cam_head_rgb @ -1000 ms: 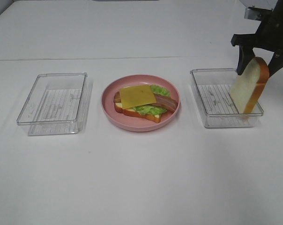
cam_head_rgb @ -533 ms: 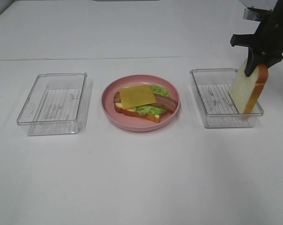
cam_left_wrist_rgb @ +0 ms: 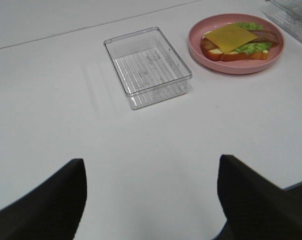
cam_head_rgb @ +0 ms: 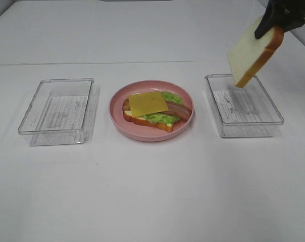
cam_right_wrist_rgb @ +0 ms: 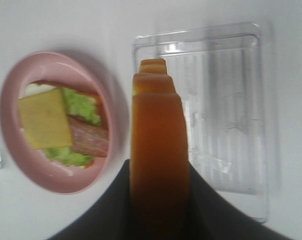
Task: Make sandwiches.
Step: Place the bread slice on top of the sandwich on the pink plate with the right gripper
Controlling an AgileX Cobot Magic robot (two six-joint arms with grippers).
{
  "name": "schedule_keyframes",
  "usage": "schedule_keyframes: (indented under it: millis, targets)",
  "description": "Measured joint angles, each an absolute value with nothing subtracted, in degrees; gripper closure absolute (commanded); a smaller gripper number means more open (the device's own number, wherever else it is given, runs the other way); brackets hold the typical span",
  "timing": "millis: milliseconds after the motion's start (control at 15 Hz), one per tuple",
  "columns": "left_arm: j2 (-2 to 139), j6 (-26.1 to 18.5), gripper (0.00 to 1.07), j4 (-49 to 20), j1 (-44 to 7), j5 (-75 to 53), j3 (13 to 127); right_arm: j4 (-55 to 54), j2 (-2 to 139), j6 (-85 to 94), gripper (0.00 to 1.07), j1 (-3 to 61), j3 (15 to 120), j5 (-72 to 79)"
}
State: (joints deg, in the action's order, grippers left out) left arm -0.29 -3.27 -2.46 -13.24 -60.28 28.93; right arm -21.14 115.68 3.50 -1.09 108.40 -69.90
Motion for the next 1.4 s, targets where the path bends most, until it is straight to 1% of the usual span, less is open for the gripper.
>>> schedule_keyframes:
  millis: [67,133,267,400,467,533,667,733,933,1000,1133,1267,1400]
  targets:
    - [-0.29,-3.27,0.36,-2.46,-13.24,-60.28,28.93,-25.55,114.88,5.21,1.07,-1.09,107.60,-69.90]
    - [-0.29,-3.27,0.36,-2.46,-13.24,-60.28,28.93,-27.62,114.53,5.96,1.07,-1.09,107.14,-69.90]
    - [-0.29,-3.27,0.36,-2.46,-13.24,-60.28,28.93,-38.67,114.42,10.43,1.07,-1.09,103.42,-69.84]
    - [-0.29,-3.27,0.36,-2.46,-13.24,-60.28,28.93,-47.61,114.42,14.67,1.07,-1.09,97.17,-67.67]
    - [-0.29,-3.27,0.36,-2.46,-13.24,-60.28,28.93,-54.43,114.42,17.53,1.07,-0.97,92.13,-64.17]
    - [-0.29,-3.27,0.36,-2.46,-13.24,-60.28,28.93,-57.47,114.42,19.42,1.07,-0.69,88.75,-61.65]
    - [-0.29,-3.27,0.36,-2.46,-13.24,-60.28,28.93,-60.68,114.94,21.94,1.07,2.18,84.91,-55.75]
    - [-0.29,-3.27,0.36,-2.46,-13.24,-60.28,28.93,-61.02,115.28,22.00,1.07,3.09,84.63,-54.95]
    - [-0.29,-3.27,0.36,-2.46,-13.24,-60.28,28.93,-63.37,118.77,22.40,1.07,9.28,84.57,-48.19]
    - [-0.29,-3.27,0.36,-2.46,-13.24,-60.28,28.93,-64.46,119.92,22.40,1.07,10.43,84.51,-46.75]
    - [-0.29,-3.27,0.36,-2.46,-13.24,-60.28,28.93,-69.16,123.64,22.40,1.07,11.92,84.28,-45.55]
    - [-0.29,-3.27,0.36,-2.46,-13.24,-60.28,28.93,-74.48,126.85,24.01,1.07,12.09,84.22,-44.81]
    - [-0.29,-3.27,0.36,-2.46,-13.24,-60.28,28.93,-75.46,127.77,25.32,1.07,12.09,84.11,-44.40]
